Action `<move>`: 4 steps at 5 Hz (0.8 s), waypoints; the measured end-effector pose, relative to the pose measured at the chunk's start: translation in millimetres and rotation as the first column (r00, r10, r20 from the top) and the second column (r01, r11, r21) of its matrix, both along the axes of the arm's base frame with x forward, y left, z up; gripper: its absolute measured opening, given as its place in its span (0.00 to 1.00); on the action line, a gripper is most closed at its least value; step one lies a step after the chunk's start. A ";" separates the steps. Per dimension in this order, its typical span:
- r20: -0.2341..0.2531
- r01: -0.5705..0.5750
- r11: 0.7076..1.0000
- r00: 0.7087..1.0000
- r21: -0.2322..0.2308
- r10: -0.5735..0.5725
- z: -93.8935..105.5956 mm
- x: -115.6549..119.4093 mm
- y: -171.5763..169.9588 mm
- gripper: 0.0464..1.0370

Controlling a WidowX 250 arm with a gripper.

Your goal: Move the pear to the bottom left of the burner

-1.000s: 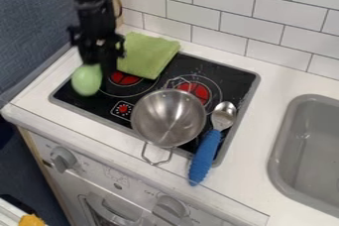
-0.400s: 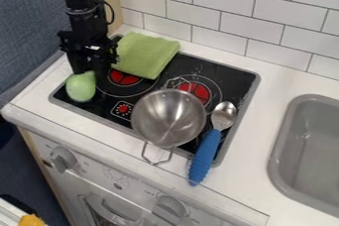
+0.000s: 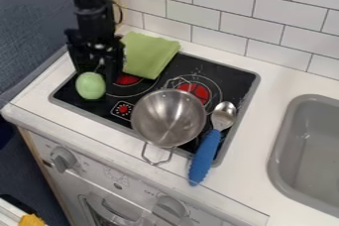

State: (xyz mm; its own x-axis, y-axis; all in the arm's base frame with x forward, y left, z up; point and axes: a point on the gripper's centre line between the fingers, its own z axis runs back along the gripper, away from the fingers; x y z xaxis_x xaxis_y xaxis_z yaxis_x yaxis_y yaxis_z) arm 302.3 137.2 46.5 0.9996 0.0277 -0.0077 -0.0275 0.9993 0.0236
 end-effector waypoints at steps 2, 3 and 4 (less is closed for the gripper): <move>0.059 -0.058 0.998 0.997 0.003 0.057 27.0 -6.6 -11.2 0.96; 0.059 -0.058 0.998 0.997 0.000 0.057 26.5 -6.3 -12.1 0.96; 0.060 -0.064 0.998 0.996 0.000 0.064 26.5 -6.2 -11.5 0.96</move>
